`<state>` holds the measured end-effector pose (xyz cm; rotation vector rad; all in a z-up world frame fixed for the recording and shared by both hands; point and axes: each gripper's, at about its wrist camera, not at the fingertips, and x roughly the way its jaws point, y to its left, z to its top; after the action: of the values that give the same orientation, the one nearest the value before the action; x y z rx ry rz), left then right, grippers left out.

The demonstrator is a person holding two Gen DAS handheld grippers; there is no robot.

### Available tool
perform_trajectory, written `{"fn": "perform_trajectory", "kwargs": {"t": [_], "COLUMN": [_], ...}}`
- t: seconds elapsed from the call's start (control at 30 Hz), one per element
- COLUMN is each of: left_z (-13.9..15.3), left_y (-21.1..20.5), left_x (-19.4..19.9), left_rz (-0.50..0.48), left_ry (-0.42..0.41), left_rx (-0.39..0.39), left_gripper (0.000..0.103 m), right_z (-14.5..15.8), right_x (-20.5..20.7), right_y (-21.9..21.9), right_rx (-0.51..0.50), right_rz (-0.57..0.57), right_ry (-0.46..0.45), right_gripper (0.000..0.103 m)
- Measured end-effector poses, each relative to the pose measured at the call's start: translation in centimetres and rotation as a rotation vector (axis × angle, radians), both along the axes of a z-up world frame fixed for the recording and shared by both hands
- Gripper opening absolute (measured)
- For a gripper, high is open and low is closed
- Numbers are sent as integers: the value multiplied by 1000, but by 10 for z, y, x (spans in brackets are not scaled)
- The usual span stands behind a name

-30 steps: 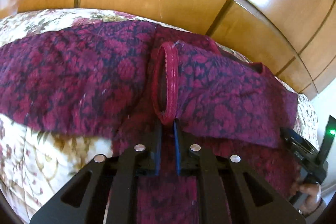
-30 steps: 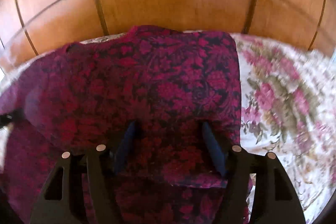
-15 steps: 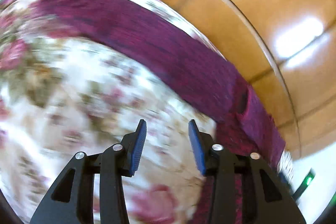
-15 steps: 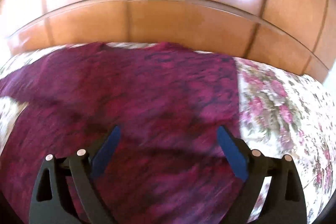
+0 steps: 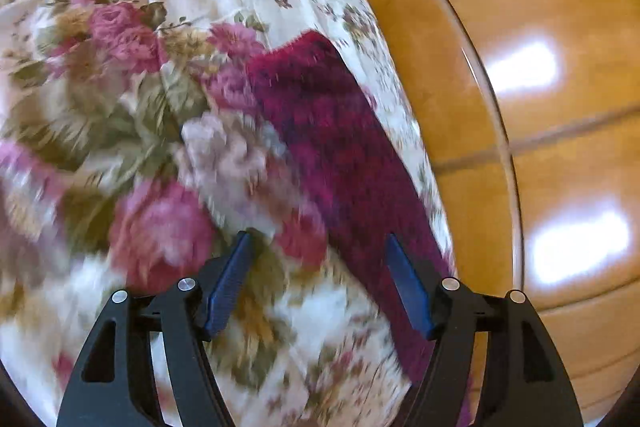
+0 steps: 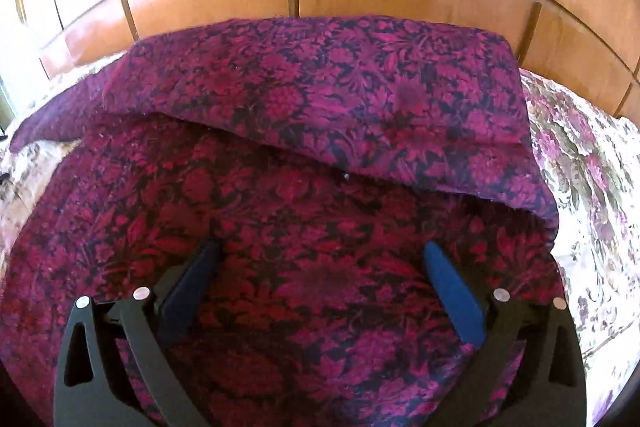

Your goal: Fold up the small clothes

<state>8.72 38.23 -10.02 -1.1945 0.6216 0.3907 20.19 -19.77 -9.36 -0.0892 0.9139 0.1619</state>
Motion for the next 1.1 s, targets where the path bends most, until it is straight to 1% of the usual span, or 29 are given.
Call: {"fn": "perform_trajectory", "kwargs": {"t": [0.03, 0.17, 0.2, 0.23, 0.27, 0.3, 0.33, 0.37, 0.43, 0.47, 0.5, 0.57, 0.63, 0.7, 0.73, 0.77, 0.8, 0.83, 0.9, 0.93, 0.97, 1.0, 1.03, 1.07, 1.1], "left_z": [-1, -1, -4, -5, -7, -5, -3, 4, 22, 34, 52, 78, 105, 117, 121, 123, 123, 119, 103, 93, 87, 78, 71, 67, 65], "left_y": [6, 20, 17, 21, 22, 21, 21, 20, 11, 3, -14, -45, -94, -136, -166, -196, -218, -247, -294, -314, -325, -340, -351, -356, -359], "left_x": [5, 24, 31, 35, 40, 46, 45, 45, 46, 50, 55, 67, 78, 87, 92, 97, 98, 103, 110, 111, 111, 112, 111, 110, 103], "left_rz": [16, 27, 31, 29, 13, -6, -8, -1, -16, -44, -100, -194, -319, -416, -485, -546, -582, -643, -744, -791, -819, -848, -880, -899, -909], "left_ry": [11, 39, 58, 87, 111, 136, 130, 108, 58, 27, -23, -100, -176, -223, -249, -258, -259, -260, -234, -214, -190, -148, -120, -114, -124], "left_rx": [2, 35, 47, 62, 76, 100, 104, 109, 159, 185, 225, 284, 357, 393, 404, 427, 449, 473, 472, 474, 489, 510, 515, 512, 510], "left_gripper": [64, 64, 56, 40, 33, 18, 13, 11, 10, 10, 10, 10, 10, 10, 10, 10, 10, 10, 10, 12, 15, 31, 53, 60, 65], "right_z": [0, -2, -2, -2, -3, -4, -4, -5, -6, -9, -9, -12, -12, -12, -11, -11, -11, -10, -10, -9, -9, -8, -8, -7, -7], "right_x": [0, 0, 1, 2, 1, 0, 2, 1, 1, -5, -5, -3, -2, -2, -3, -2, -2, -2, -1, -2, -1, -1, -1, -1, -1], "right_y": [2, 11, 11, 11, 11, 12, 13, 15, 19, 21, 22, 25, 26, 26, 26, 25, 23, 23, 22, 19, 18, 17, 16, 16, 15], "right_rx": [-15, -20, -19, -20, -23, -25, -24, -23, -28, -28, -28, -29, -27, -26, -24, -21, -20, -19, -13, -9, -5, -3, 0, 1, 3], "right_rz": [-1, -1, 0, 2, 0, -2, -2, -3, -4, -5, -6, -6, -6, -5, -6, -6, -6, -7, -8, -11, -12, -14, -14, -17, -18], "right_ry": [-6, -7, -9, -11, -11, -12, -12, -13, -15, -17, -16, -15, -15, -14, -14, -13, -13, -13, -12, -11, -10, -10, -10, -9, -7], "right_gripper": [101, 101, 101, 101, 101, 101, 101, 101, 101, 101, 101, 101, 101, 101, 101, 101, 101, 101, 101, 101, 101, 101, 101, 101, 101]}}
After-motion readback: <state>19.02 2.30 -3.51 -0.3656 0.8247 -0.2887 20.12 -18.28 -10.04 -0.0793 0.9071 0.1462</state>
